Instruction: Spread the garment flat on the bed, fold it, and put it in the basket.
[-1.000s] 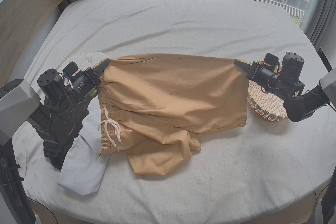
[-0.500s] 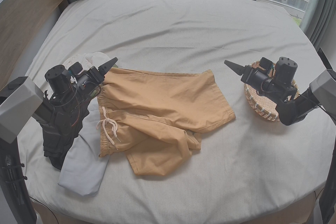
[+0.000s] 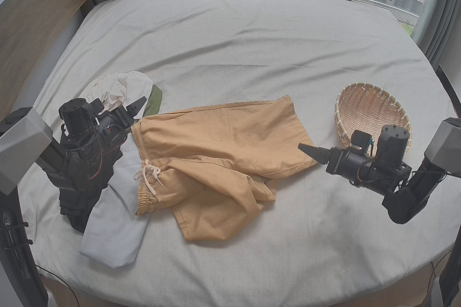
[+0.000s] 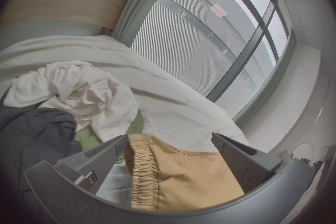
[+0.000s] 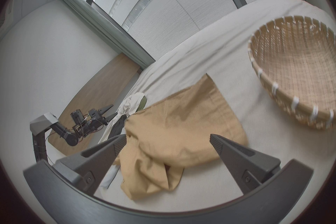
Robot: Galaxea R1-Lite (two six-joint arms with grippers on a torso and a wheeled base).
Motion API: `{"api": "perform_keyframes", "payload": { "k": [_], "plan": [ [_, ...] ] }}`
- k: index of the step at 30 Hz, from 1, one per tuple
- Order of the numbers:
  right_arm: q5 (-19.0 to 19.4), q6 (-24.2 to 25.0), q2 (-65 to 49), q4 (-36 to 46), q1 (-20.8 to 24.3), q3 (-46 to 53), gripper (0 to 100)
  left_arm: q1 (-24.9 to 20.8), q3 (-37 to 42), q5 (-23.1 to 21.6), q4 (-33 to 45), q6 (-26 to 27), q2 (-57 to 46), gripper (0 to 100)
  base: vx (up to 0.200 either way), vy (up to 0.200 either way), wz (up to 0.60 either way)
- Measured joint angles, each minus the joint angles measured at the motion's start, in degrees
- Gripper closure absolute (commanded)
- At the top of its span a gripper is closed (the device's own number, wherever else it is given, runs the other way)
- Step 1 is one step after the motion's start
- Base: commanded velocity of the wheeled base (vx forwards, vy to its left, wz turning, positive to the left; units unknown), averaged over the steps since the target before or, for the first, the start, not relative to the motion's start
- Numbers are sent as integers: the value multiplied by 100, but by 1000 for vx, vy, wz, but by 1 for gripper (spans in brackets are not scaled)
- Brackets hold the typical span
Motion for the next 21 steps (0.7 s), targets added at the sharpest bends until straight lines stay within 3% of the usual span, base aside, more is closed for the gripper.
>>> {"api": "perform_keyframes", "payload": {
  "k": [5, 10, 17, 21],
  "plan": [
    [-104, 33, 13, -68, 166, 323, 0, 78, 678, -90, -52, 102, -358, 0, 0, 0, 0],
    [-276, 246, 154, -79, 315, 408, 0, 50, 1637, -553, -416, 127, -774, 0, 0, 0, 0],
    [-533, 1057, 507, 7, 597, 408, 0, -167, 3255, -1175, -1851, 138, -1231, 0, 0, 0, 0],
    [-673, 1448, 816, 43, 783, 361, 0, -291, 3712, -1343, -2099, 160, -1380, 0, 0, 0, 0]
  ]
}}
